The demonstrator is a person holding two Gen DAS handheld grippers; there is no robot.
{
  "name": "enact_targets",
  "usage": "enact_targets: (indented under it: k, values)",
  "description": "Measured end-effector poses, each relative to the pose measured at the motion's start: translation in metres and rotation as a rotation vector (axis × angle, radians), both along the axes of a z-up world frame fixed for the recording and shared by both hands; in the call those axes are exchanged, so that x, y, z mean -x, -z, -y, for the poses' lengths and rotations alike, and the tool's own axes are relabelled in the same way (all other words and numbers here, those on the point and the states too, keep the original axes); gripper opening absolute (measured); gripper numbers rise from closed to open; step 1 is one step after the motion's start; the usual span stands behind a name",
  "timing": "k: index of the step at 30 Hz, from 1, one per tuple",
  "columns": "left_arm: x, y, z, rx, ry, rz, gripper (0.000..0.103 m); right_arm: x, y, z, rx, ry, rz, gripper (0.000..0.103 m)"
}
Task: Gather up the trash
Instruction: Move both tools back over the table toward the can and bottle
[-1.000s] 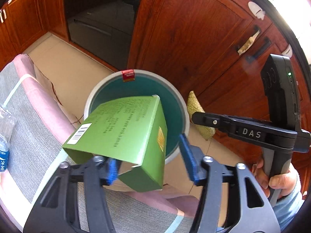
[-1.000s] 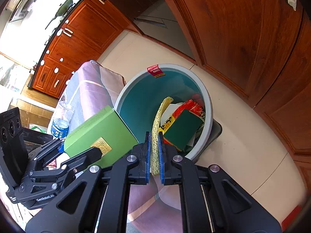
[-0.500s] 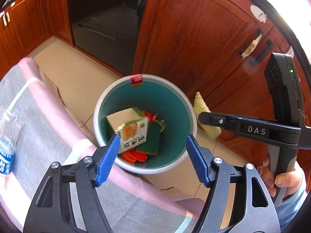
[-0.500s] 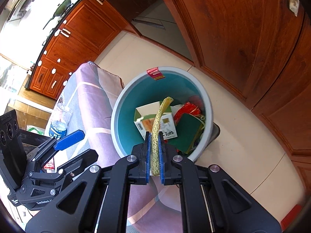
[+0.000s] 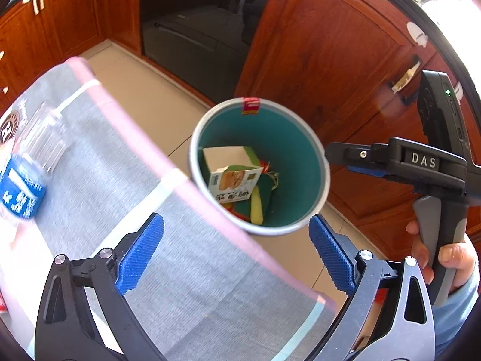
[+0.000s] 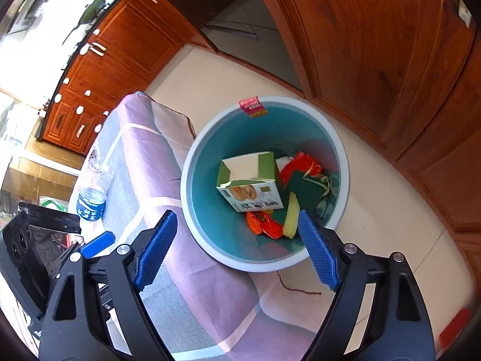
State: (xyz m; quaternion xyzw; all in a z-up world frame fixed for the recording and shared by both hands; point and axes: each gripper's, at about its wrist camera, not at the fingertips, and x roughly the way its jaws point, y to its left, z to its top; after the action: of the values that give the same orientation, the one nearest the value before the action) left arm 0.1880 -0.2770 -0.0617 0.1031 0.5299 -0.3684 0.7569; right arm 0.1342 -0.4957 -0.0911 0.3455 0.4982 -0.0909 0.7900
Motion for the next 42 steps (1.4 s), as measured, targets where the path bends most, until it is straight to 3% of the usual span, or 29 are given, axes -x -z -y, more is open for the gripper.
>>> enact_targets:
  k: [9, 18, 32, 42]
  values:
    - [0.003, -0.005, -0.035, 0.021, -0.051, -0.019, 0.097, -0.001, -0.005, -0.024, 0.008, -0.008, -0.043, 0.085]
    - [0.017, -0.029, -0.078, 0.051, -0.101, 0.025, 0.098, 0.001, -0.024, -0.061, 0.042, -0.056, -0.04, 0.086]
    - [0.026, -0.049, -0.16, 0.125, -0.221, 0.059, 0.099, -0.013, -0.054, -0.15, 0.11, -0.191, -0.036, 0.086]
    - [0.017, -0.042, -0.224, 0.127, -0.314, 0.06, 0.099, -0.035, -0.051, -0.213, 0.128, -0.27, -0.07, 0.086]
